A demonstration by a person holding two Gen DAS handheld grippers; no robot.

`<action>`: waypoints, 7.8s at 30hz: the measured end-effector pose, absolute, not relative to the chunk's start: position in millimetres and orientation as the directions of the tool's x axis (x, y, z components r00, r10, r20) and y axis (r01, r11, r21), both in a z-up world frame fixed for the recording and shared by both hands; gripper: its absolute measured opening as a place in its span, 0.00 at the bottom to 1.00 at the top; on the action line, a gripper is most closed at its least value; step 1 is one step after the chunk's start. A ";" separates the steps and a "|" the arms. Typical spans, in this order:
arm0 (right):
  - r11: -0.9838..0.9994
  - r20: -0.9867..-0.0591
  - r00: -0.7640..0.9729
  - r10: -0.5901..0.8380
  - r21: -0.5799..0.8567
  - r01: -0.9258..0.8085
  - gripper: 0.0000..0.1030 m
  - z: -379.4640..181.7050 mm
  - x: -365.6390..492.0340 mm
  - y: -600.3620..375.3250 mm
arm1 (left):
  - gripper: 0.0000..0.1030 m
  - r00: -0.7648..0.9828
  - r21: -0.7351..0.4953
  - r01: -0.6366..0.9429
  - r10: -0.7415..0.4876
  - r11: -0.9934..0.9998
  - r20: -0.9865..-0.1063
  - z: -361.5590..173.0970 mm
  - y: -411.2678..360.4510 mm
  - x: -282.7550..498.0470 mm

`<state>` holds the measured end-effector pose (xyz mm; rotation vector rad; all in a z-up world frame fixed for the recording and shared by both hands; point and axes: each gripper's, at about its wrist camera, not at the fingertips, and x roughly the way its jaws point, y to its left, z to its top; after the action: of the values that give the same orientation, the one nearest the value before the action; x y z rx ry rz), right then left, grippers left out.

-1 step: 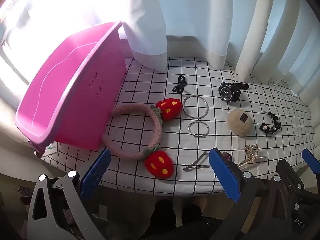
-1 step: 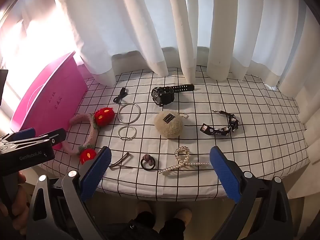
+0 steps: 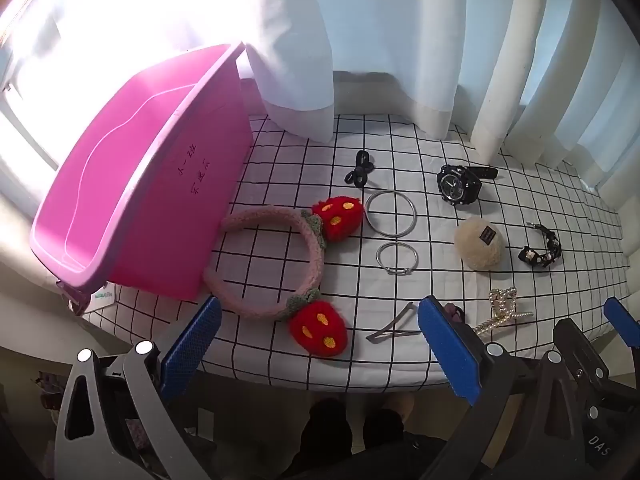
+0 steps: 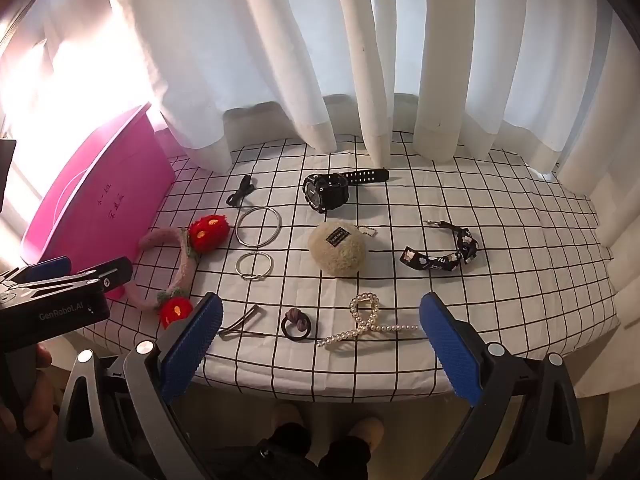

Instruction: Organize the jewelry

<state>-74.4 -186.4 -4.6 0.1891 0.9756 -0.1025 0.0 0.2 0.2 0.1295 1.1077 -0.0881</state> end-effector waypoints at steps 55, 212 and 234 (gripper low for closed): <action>0.980 -0.824 0.567 0.008 0.120 0.162 0.92 -1.7 -78.5 -185.8 | 0.94 0.448 0.080 0.132 0.013 0.988 -0.894 1.3 0.0 -6.1; 0.968 -0.660 0.708 0.251 0.164 -0.190 0.76 -14.6 19.6 -225.1 | 0.12 0.740 -0.067 0.028 -0.066 0.997 -0.670 52.8 1.7 3.7; 0.818 -0.552 0.630 0.546 0.190 -0.543 0.76 70.1 182.1 4.2 | 0.12 0.766 -0.059 -0.200 0.119 0.978 -0.631 95.9 185.7 78.4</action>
<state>182.1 4.2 70.1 0.0062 0.6341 0.6236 78.4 185.7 95.9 -0.1250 0.6763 0.1733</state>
